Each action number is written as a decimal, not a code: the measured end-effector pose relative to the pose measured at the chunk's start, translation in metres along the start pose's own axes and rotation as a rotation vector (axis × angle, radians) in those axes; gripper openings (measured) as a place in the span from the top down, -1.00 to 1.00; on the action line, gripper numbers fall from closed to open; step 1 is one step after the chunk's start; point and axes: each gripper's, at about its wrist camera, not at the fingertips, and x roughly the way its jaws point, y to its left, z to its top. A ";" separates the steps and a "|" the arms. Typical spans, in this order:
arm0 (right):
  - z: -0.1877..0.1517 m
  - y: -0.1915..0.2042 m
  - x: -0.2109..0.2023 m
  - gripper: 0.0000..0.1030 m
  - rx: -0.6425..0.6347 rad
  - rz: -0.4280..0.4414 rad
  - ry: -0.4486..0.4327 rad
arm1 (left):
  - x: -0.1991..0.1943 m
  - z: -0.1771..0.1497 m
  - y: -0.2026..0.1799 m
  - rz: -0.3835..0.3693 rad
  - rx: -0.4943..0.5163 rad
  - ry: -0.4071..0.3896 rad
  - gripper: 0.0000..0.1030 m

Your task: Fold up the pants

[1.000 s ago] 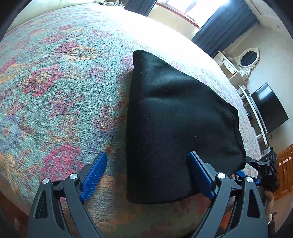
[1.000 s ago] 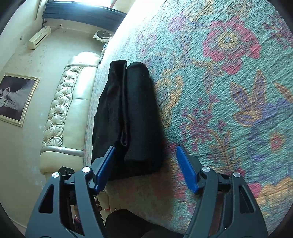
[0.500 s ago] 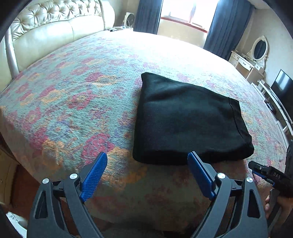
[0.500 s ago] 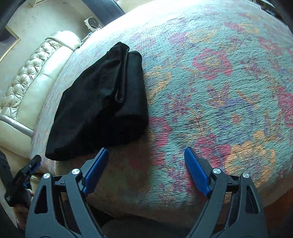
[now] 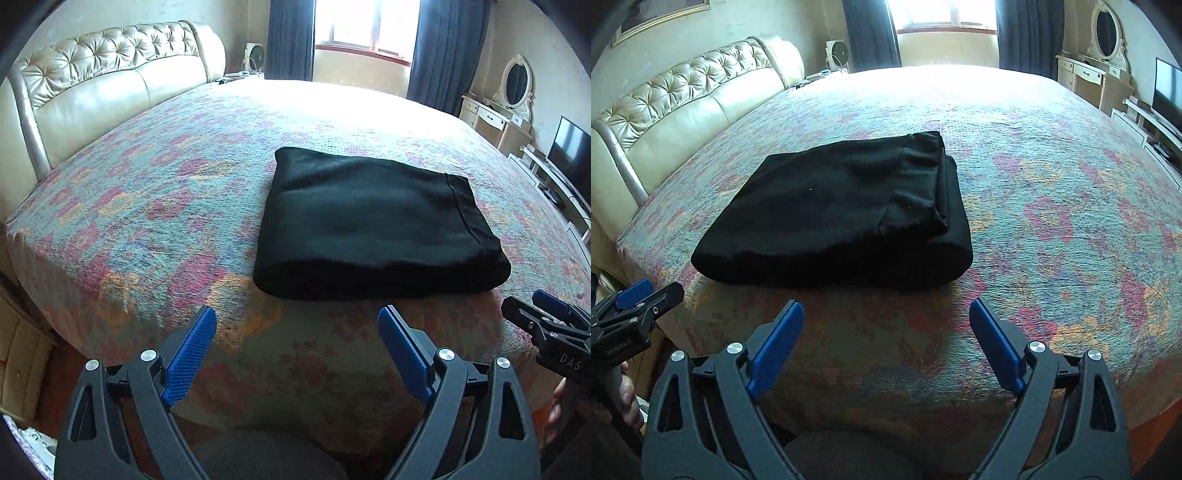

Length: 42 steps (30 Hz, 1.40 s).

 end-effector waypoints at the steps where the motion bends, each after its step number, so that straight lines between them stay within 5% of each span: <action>1: 0.000 0.001 0.001 -0.77 0.004 0.005 0.002 | 0.001 0.000 -0.001 -0.001 0.000 0.005 -0.72; 42: -0.001 0.001 0.012 -0.77 0.035 0.037 0.027 | -0.005 -0.009 -0.015 0.098 0.028 -0.010 -0.72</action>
